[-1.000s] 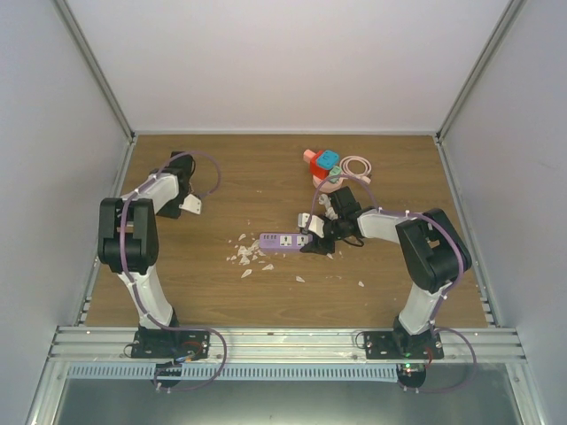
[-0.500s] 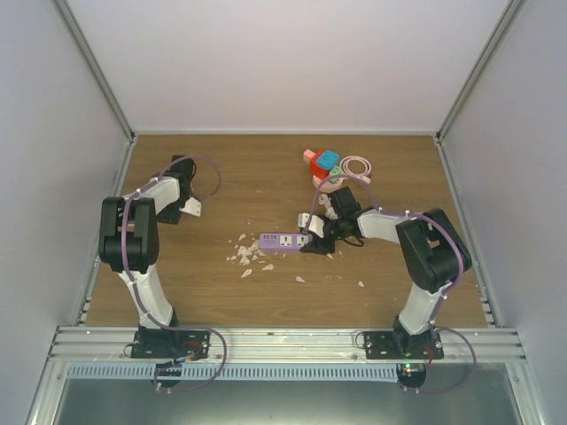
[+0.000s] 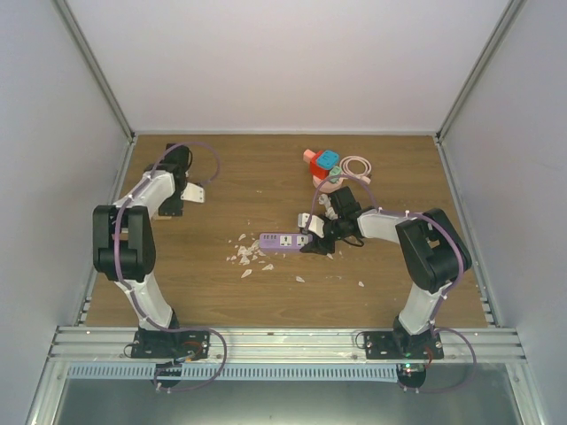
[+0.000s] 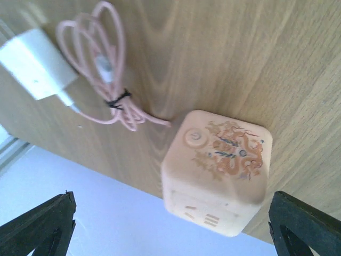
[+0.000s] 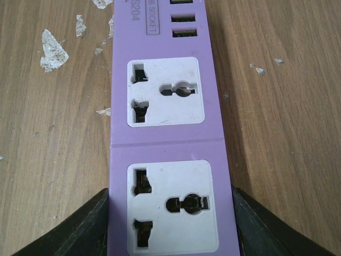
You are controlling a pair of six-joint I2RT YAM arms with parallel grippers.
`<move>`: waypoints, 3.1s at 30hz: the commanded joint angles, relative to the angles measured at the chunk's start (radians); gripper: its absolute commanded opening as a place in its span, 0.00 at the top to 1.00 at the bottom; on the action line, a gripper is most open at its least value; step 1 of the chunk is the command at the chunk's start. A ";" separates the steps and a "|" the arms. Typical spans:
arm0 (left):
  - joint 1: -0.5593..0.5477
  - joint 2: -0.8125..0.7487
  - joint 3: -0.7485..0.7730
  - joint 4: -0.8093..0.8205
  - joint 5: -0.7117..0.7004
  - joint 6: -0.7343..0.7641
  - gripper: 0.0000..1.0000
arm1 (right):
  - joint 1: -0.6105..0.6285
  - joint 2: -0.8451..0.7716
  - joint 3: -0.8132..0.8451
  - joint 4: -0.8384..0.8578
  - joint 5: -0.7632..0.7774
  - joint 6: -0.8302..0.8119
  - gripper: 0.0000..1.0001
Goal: Pull the plug off the socket
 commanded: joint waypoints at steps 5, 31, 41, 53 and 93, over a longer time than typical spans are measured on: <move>-0.042 -0.092 0.035 -0.063 0.183 -0.094 0.01 | 0.001 0.003 0.041 -0.104 -0.004 0.022 0.28; -0.356 -0.047 0.007 0.044 0.910 -0.590 0.18 | -0.091 0.064 0.366 -0.312 0.212 0.101 0.50; -0.409 0.046 -0.017 0.165 0.916 -0.656 0.21 | -0.101 0.127 0.345 -0.336 0.317 0.120 0.56; -0.540 0.022 -0.111 0.242 0.867 -0.623 0.24 | -0.167 0.020 0.174 -0.344 0.364 0.105 0.56; -0.706 -0.069 -0.111 0.149 1.117 -0.733 0.01 | -0.407 -0.456 -0.069 -0.302 0.200 0.108 0.18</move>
